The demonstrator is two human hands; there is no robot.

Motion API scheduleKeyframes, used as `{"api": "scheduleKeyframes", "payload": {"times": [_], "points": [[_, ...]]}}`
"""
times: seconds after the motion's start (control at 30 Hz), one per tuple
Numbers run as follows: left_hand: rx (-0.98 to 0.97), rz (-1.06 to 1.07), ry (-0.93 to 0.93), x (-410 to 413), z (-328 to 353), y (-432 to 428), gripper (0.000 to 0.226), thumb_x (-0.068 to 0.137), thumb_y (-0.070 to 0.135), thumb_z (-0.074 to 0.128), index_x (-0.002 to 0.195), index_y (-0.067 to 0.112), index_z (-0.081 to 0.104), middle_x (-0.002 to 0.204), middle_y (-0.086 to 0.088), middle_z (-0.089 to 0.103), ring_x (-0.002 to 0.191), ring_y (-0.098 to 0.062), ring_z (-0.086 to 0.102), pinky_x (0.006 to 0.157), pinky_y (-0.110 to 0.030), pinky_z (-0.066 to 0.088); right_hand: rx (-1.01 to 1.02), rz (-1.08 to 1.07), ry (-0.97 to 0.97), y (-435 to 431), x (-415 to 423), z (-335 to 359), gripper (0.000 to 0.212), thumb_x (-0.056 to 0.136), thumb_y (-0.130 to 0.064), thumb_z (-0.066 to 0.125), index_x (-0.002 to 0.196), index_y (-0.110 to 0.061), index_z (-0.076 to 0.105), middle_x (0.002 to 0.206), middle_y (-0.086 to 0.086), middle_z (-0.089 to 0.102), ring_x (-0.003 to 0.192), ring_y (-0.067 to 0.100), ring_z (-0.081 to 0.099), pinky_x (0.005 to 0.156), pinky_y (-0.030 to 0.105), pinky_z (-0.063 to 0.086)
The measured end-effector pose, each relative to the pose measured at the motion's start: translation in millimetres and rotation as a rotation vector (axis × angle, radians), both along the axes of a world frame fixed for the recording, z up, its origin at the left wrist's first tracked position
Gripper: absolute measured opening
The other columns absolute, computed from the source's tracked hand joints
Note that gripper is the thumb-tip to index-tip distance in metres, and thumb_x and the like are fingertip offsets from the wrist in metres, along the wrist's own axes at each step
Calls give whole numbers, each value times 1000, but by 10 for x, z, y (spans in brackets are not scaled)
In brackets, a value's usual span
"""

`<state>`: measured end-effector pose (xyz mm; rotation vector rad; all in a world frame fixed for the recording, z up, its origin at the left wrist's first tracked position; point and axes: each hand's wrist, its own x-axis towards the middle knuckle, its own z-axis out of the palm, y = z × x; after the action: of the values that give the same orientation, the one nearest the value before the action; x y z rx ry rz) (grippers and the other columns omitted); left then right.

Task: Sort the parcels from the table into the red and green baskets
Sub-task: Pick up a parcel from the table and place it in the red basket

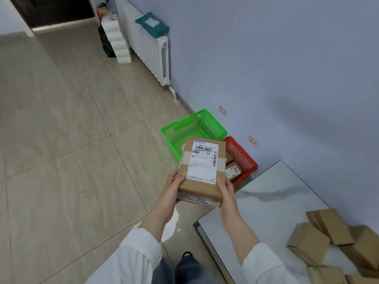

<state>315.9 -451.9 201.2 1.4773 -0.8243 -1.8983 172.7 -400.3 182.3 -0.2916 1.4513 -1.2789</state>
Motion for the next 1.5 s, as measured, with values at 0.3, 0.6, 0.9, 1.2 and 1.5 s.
{"api": "scheduleKeyframes", "payload": {"times": [0.3, 0.6, 0.9, 1.2, 1.5], "points": [[49, -324, -23, -181, -198, -1563, 59, 88, 50, 55, 135, 29, 26, 141, 2, 42, 114, -14, 48, 102, -43, 39, 97, -199, 5, -986, -293, -147, 51, 79, -37, 65, 128, -30, 53, 122, 3, 62, 110, 25, 59, 82, 40, 52], [9, -823, -140, -739, -313, -3009, 61, 88, 54, 51, 141, 32, 33, 137, -1, 50, 110, -17, 54, 95, -36, 43, 140, -117, 62, -1350, -615, -185, 75, 53, -48, 69, 124, -24, 60, 118, 8, 66, 106, 25, 60, 82, 30, 47], [56, -936, -160, -1526, -695, -3367, 29, 92, 38, 53, 115, 23, 59, 87, 6, 66, 64, -2, 65, 55, -17, 48, 278, -535, 100, -1711, -1115, -570, 63, 89, -47, 54, 144, -26, 32, 132, -10, 47, 123, 17, 45, 102, 36, 38], [28, -920, -285, -2042, -2091, -3387, 41, 90, 38, 54, 127, 20, 50, 115, -3, 64, 94, -15, 64, 79, -29, 52, 432, -743, -64, -2003, -1220, -1900, 40, 99, -38, 36, 135, -24, 47, 124, 2, 63, 112, 18, 59, 101, 40, 45], [-54, -1262, -504, -2275, -4633, -3437, 37, 98, 30, 45, 133, 19, 44, 123, 4, 59, 104, -12, 58, 88, -22, 45, 744, -656, 47, -2101, -1483, -4448, 43, 101, -36, 30, 141, -22, 39, 126, 6, 58, 112, 24, 57, 97, 48, 47]]}}
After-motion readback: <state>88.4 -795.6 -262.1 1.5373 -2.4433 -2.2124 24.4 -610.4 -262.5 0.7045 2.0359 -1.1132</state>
